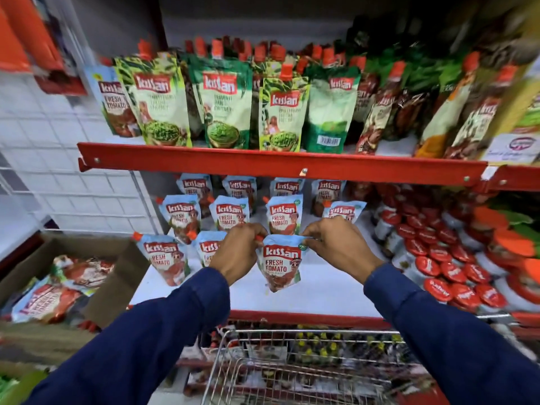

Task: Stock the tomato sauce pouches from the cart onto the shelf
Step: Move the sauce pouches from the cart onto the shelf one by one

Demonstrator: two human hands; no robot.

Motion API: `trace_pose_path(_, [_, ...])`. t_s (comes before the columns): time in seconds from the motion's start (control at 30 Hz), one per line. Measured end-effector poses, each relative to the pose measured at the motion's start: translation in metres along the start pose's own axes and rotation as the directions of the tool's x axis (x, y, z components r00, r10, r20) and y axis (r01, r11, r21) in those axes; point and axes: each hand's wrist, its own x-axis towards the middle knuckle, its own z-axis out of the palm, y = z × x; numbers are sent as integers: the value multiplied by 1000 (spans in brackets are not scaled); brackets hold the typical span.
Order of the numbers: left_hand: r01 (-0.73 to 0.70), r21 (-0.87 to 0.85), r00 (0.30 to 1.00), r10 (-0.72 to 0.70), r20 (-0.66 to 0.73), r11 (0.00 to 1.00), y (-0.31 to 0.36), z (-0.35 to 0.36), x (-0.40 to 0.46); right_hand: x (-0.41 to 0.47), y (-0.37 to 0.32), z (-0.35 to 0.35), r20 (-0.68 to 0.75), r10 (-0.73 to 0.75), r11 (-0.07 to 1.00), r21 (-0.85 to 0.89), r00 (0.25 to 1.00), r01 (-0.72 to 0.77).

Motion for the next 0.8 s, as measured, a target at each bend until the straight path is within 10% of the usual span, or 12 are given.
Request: trace_pose_path(0.8, [32, -3, 995, -32, 97, 999, -21, 38, 31, 25, 36, 46, 75, 77, 997, 19, 994, -78])
